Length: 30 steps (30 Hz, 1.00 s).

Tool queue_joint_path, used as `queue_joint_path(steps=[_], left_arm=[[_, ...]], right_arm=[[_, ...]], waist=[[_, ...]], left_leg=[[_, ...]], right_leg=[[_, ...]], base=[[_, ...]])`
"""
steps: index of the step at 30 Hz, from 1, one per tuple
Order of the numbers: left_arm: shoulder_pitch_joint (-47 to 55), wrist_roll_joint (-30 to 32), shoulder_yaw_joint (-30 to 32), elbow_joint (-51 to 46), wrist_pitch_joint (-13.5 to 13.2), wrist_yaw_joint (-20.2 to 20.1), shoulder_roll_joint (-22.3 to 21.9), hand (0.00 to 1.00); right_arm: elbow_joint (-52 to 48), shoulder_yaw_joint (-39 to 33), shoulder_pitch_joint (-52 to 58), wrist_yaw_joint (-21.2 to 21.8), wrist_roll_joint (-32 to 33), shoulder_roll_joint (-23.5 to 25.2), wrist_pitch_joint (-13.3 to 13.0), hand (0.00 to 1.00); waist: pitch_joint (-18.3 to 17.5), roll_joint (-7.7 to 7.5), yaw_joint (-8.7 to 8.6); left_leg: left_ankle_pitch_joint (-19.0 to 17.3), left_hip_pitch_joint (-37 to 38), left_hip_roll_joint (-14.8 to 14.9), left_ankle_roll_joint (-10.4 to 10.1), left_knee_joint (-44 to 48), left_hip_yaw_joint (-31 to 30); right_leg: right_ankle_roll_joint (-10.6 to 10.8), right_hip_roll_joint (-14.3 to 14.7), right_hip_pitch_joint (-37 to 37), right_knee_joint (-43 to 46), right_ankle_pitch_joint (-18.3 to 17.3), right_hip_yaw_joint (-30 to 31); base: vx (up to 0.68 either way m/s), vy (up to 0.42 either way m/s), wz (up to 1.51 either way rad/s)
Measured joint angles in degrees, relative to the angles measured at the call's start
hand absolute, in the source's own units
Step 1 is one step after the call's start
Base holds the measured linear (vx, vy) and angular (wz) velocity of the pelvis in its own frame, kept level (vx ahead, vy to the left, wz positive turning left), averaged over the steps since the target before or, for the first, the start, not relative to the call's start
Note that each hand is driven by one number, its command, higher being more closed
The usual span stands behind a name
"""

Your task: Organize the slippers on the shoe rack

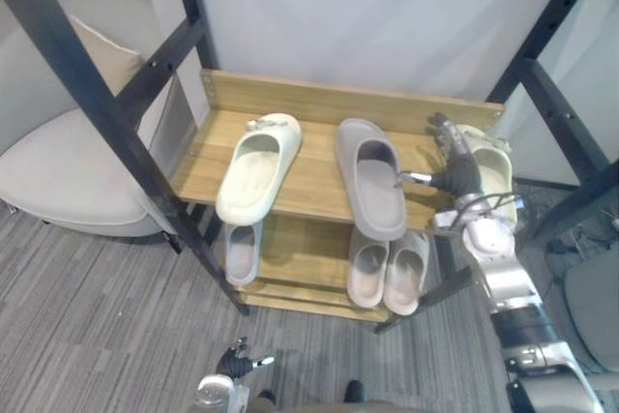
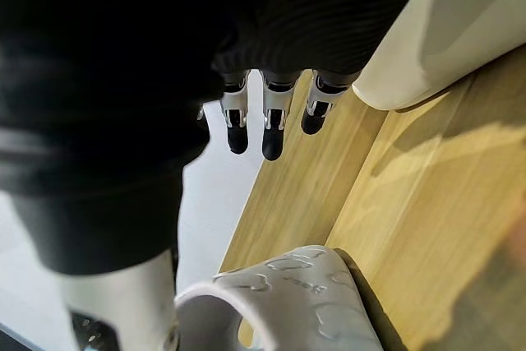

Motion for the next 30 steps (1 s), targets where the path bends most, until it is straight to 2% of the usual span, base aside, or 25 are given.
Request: queue_joint_path(steps=[9,14,20,21,30], left_arm=[[-0.01,-0.54,0.09,-0.19,-0.23,0.00,0.13,0.00],[-0.03,-0.62,0.10,-1.34,-0.90,0.06,0.05,0.00],[-0.05,-0.66,0.10,-1.51,-0.90,0.09,-0.01,0.00],[-0.10,-0.78,0.10,-1.60,-0.93,0.14,-0.03,0.00],[-0.16,-2.32,0.10,-1.56,-0.88,0.28,-0.01,0.00]], right_arm=[[3.51,3.92,-3.45,0.68,-0.02,-1.36,0.50,0.00],[7.53,5.89,-5.98,0.98,-0.08,-1.21,0.65,0.00],[9.92,6.04,-8.85,0.15,-0.29,1.35,0.60,0.00],[10.30,6.05,-9.26,-0.19,-0.60,1.69,0.66,1.00],[13.11,6.02,-12.17,-1.83,-0.63,4.91,0.57,1.00]], waist=[[0.50,-0.02,0.45],[1.30,0.10,1.66],[1.50,0.27,1.93],[1.60,0.29,2.19],[1.99,0.50,2.59]], left_leg=[[0.06,-0.24,-0.14,0.07,-0.24,0.14],[0.13,-0.63,-0.16,0.14,-0.24,-0.14],[0.12,-0.87,-0.18,0.15,-0.26,-0.42],[0.12,-0.87,-0.19,0.15,-0.26,-0.43],[0.39,-0.72,-0.18,0.17,-0.64,-0.48]], right_leg=[[0.00,-0.09,-0.47,0.00,0.00,0.20],[0.00,-0.10,-0.69,0.00,0.00,-0.04],[-0.02,-0.11,-0.80,0.00,0.01,-0.16],[-0.02,-0.12,-0.78,0.00,0.01,-0.16],[-0.05,-0.11,-0.76,0.00,-0.01,-0.17]], base=[[0.00,0.000,0.00],[0.00,-0.004,0.03],[0.00,-0.001,0.02],[0.00,0.000,0.00],[0.00,0.000,0.00]])
